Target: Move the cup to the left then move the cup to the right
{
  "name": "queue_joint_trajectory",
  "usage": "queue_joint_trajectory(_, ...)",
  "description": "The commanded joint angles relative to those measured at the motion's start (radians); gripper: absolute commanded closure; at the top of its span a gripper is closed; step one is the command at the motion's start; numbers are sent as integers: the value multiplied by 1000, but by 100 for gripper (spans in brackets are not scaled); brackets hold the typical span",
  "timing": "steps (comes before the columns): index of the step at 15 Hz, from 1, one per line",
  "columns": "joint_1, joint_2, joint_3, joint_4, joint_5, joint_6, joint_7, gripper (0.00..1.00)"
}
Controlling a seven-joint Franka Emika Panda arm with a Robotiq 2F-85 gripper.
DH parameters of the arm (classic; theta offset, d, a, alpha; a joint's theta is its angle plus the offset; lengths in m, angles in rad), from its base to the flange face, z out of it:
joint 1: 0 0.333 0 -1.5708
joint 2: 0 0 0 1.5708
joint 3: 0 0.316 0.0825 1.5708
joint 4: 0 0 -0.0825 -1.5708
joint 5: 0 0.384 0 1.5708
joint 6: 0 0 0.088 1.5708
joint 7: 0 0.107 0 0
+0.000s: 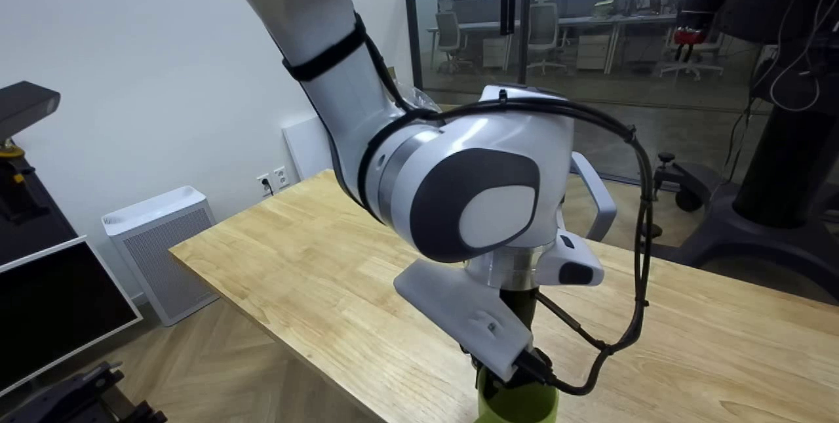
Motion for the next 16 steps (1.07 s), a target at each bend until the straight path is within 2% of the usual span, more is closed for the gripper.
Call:
queue_joint_trajectory(1, 27, -16, -20, 54, -31, -98, 38, 98)
queue_joint_trajectory(8, 17, -65, -13, 132, -22, -169, 20, 98)
queue_joint_trajectory(16, 11, -63, 49, 158, 55, -121, -20, 98)
